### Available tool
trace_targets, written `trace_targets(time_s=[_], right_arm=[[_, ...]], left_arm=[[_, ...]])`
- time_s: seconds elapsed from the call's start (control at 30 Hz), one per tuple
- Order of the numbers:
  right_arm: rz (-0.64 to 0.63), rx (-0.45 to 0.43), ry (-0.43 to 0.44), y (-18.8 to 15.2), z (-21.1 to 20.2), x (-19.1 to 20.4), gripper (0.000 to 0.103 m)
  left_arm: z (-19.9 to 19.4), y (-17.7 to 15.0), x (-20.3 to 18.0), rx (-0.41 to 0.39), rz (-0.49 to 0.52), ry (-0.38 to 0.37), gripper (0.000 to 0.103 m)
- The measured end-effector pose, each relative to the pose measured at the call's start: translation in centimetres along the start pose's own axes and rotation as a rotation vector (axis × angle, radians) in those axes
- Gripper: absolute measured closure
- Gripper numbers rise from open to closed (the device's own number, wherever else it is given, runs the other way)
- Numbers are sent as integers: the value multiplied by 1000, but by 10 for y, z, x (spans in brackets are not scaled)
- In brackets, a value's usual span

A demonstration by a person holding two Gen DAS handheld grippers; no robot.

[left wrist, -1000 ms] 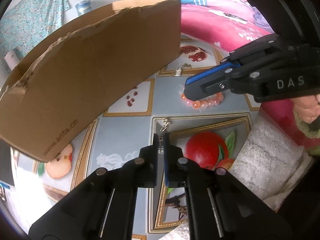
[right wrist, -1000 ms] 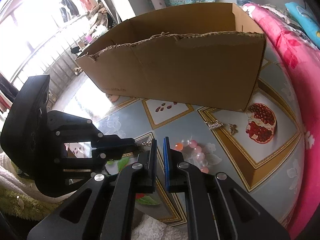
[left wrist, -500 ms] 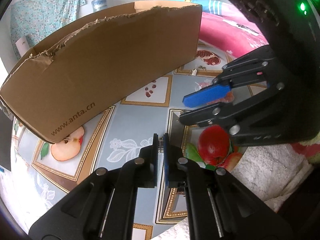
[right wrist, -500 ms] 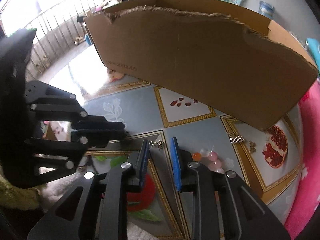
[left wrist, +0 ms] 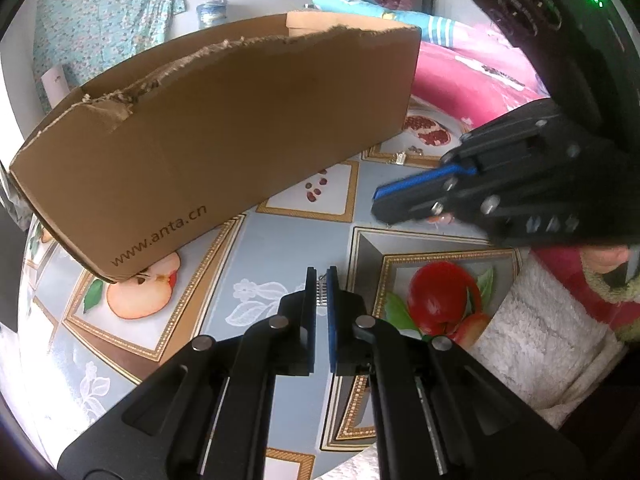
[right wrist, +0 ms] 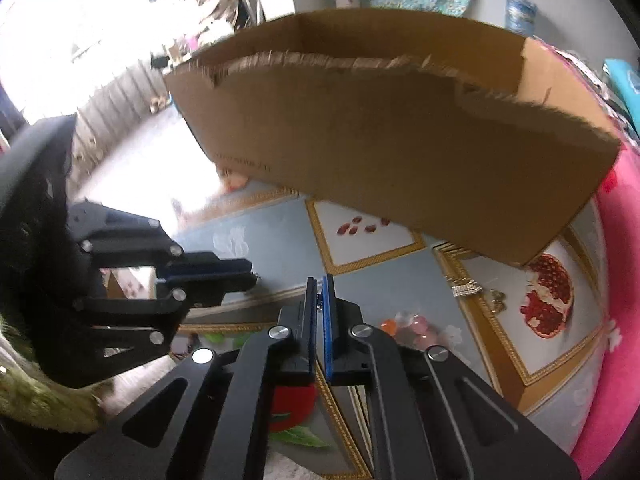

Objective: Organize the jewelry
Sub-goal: 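Carry the clasp piece in the left gripper back over the box, then open the left gripper over the box while the right gripper opens too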

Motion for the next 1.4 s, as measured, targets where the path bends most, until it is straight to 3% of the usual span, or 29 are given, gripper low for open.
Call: trace_targets(time_s=[0.27, 0.47, 0.6, 0.67, 0.87, 0.93, 0.97, 1.1, 1.17, 1.23, 1.4], right_arm=[[51, -126, 57, 30, -52, 1, 100], [25, -272, 104, 88, -106, 0, 100], [10, -266, 129, 128, -107, -6, 100], [24, -193, 126, 146, -91, -15, 100], [157, 71, 95, 170, -13, -57, 100], [178, 111, 76, 174, 3, -68, 100], [179, 132, 49, 176, 12, -75, 100], [171, 173, -6, 180, 32, -90, 100], [165, 169, -33, 183, 36, -96, 100], [153, 159, -54, 185, 37, -100, 100], [165, 128, -42, 184, 28, -101, 99]], left_arm=[[-31, 19, 3, -76, -6, 32, 99], [-76, 70, 16, -224, -20, 3, 99], [-85, 115, 35, -260, -36, -22, 99], [-77, 128, 47, -238, -60, -41, 99], [-11, 142, 83, 29, -248, -181, 99], [13, 142, 89, 87, -297, -244, 99], [22, 141, 91, 109, -311, -239, 99], [51, 135, 97, 185, -348, -238, 98], [59, 131, 101, 221, -378, -231, 89], [60, 129, 105, 216, -396, -219, 72], [55, 132, 112, 200, -404, -157, 64]])
Point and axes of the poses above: each gripper's, at about its wrist camera, not at the fingertips, and z roughly the way its jaws point, x to its left, y to its top, the point moved 10 cm from there along z, roughly the way its jaws point, and after that the axes turned 6 degrees about z, right-handed, at the moved point
